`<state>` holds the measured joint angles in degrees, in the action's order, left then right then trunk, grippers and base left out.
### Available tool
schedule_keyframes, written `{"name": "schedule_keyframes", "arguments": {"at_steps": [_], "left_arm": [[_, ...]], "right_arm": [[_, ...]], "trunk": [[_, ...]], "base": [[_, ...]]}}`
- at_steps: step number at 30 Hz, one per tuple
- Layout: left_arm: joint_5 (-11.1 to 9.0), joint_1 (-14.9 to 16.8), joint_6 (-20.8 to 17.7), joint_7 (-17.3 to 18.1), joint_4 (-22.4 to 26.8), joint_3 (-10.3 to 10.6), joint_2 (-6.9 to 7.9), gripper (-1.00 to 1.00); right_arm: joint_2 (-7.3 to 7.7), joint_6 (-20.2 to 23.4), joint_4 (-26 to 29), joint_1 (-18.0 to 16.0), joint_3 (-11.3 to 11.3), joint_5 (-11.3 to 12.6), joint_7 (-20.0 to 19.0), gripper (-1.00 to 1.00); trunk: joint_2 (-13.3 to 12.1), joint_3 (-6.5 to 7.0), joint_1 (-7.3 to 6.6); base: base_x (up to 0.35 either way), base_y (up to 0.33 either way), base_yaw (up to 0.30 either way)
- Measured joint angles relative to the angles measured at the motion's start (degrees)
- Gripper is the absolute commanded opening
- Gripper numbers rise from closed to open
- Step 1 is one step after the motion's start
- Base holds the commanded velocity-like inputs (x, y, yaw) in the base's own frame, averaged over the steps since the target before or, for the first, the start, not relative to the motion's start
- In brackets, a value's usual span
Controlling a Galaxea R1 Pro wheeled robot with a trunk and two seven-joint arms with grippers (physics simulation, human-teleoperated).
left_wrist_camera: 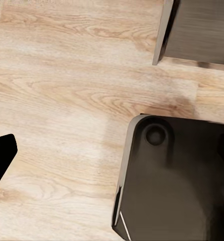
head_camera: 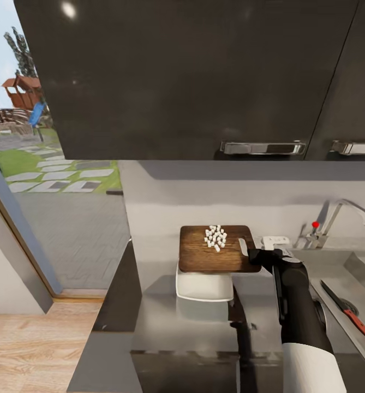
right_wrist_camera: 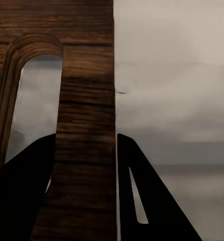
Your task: In the kitchen, take the Vidalia onion out of the sink, dice it on the chopping board with the paring knife, put the diced onion into the bowl on the countertop, then place both the paring knife and the chopping board into the sink.
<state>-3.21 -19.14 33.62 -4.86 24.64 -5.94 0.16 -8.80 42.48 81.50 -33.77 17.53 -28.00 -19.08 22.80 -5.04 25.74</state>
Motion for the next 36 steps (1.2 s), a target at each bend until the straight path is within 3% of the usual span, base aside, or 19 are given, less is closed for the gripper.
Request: {"name": "schedule_keyframes", "arguments": {"at_steps": [16,23,36], "left_arm": [[0.0,0.0,0.1,0.0,0.0,0.0,0.00,1.00],[0.0,0.0,0.1,0.0,0.0,0.0,0.00,1.00],[0.0,0.0,0.0,0.0,0.0,0.0,-0.01,1.00]], "right_arm": [[-0.36,-2.3,-0.9,0.0,0.0,-0.2,0.0,-1.00],[-1.13,-7.5,-3.6,0.0,0.0,-0.1,0.1,-1.00],[-1.13,-8.9,-4.0,0.0,0.1,-0.2,0.1,-1.00]], "trunk": [[0.0,1.48,0.00],[0.0,2.12,0.00],[0.0,3.32,0.00]], "base": [[0.000,0.000,0.000],[0.000,0.000,0.000],[0.000,0.000,0.000]]}}
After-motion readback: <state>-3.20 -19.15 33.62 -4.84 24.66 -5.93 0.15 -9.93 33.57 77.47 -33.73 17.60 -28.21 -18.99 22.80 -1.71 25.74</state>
